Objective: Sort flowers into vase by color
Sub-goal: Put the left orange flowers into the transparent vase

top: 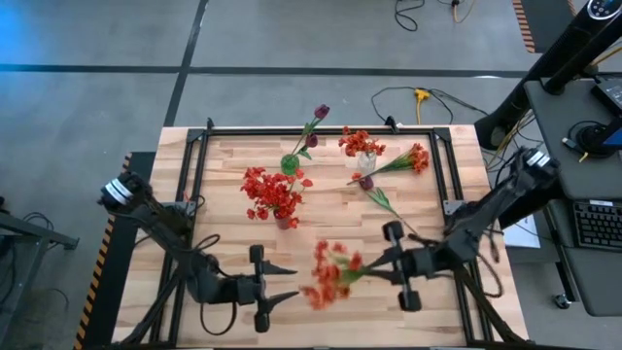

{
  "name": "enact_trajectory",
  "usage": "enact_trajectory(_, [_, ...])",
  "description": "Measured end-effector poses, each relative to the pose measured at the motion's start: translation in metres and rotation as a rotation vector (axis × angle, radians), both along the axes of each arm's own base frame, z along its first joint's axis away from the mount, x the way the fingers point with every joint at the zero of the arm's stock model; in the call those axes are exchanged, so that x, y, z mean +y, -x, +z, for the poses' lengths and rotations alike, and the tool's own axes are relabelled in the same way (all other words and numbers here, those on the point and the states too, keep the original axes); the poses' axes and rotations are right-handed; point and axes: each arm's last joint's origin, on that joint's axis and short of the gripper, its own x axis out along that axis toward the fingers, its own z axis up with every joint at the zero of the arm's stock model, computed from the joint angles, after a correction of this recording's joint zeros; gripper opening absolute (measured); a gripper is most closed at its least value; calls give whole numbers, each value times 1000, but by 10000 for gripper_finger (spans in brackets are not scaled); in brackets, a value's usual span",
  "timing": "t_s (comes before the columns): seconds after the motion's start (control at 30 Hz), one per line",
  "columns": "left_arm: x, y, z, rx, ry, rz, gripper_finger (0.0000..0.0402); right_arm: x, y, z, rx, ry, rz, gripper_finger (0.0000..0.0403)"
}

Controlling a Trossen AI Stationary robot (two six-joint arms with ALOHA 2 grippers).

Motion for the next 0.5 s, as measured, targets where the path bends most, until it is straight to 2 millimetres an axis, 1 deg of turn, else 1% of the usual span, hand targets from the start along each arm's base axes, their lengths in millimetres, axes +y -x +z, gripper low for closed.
enact_trajectory(0.1, [2, -8, -1, -46, -7, -45, 202, 7, -17, -15, -56, 62, -20, 29])
enact_trajectory(0.27, [0, -20, 0, -95, -51, -20, 219, 14, -39, -39, -176, 121, -27, 29])
enact_trajectory(0.4, [-8, -30, 2, -101, -102, -15, 226, 9, -53, -52, -216, 106, -63, 29])
enact_trajectory(0.5, [-12, -37, 8, -113, -115, 9, 228, 5, -62, -62, -210, 112, -58, 29])
